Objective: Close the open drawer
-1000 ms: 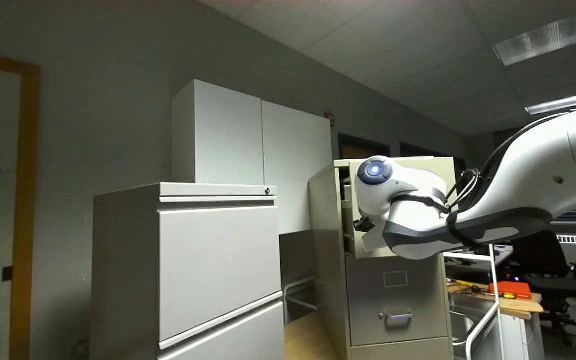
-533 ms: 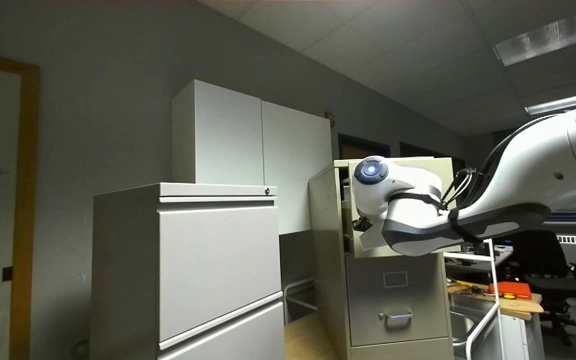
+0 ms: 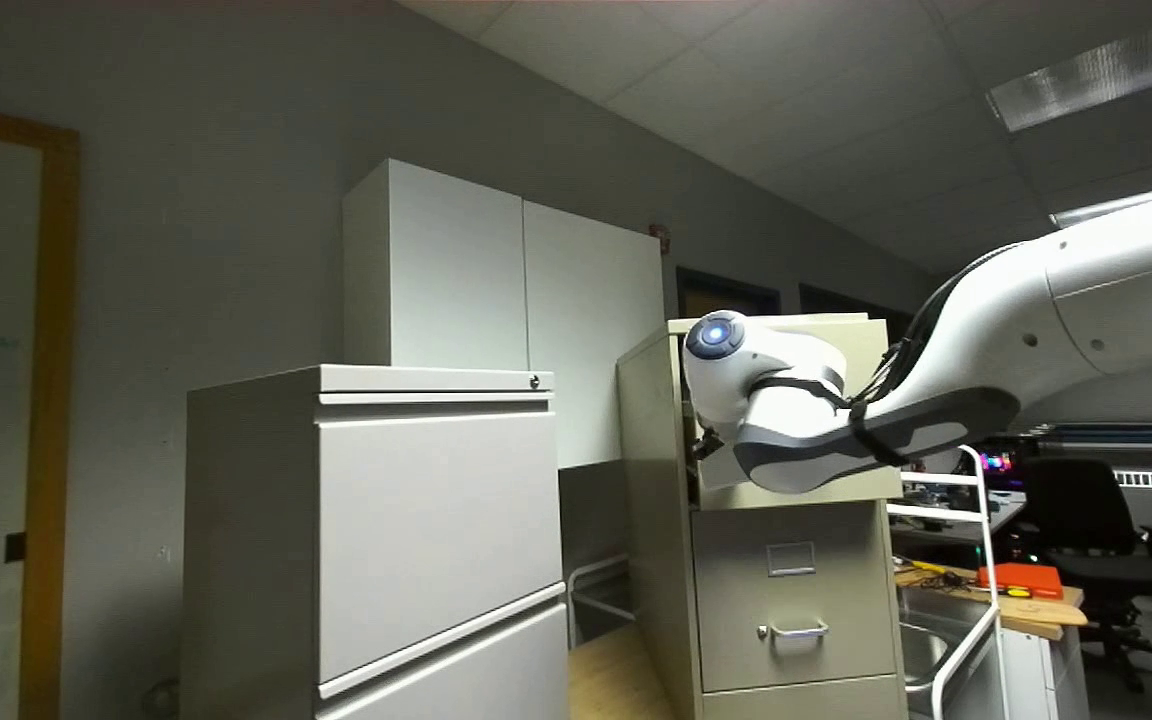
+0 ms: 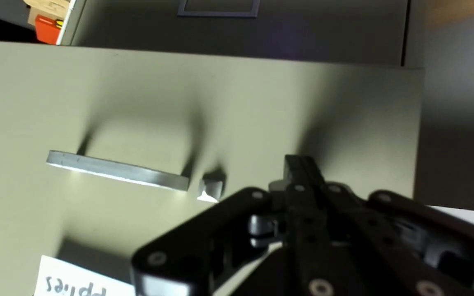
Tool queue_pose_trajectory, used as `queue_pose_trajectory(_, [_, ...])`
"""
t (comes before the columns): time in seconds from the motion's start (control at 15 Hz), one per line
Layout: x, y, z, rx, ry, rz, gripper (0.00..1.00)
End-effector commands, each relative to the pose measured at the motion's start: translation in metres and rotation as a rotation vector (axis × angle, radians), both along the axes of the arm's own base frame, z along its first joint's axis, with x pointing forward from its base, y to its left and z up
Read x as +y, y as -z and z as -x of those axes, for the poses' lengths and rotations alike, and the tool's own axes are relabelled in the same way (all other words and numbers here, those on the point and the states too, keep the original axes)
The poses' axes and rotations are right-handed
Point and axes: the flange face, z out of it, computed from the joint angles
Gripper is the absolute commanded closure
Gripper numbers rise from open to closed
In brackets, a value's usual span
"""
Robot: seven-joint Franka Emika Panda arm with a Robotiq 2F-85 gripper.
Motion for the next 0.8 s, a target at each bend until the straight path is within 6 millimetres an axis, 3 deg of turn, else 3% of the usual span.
queue_pose_trajectory(0.0, [-0.043, 0.011, -0.058, 0.014, 0.024, -0.053, 1.00])
queue_pose_trajectory(0.27, [-0.068, -0.001, -0.069, -0.001, 0.064, -0.115, 1.00])
queue_pose_trajectory(0.73, [-0.092, -0.012, -0.080, -0.001, 0.090, -0.213, 1.00])
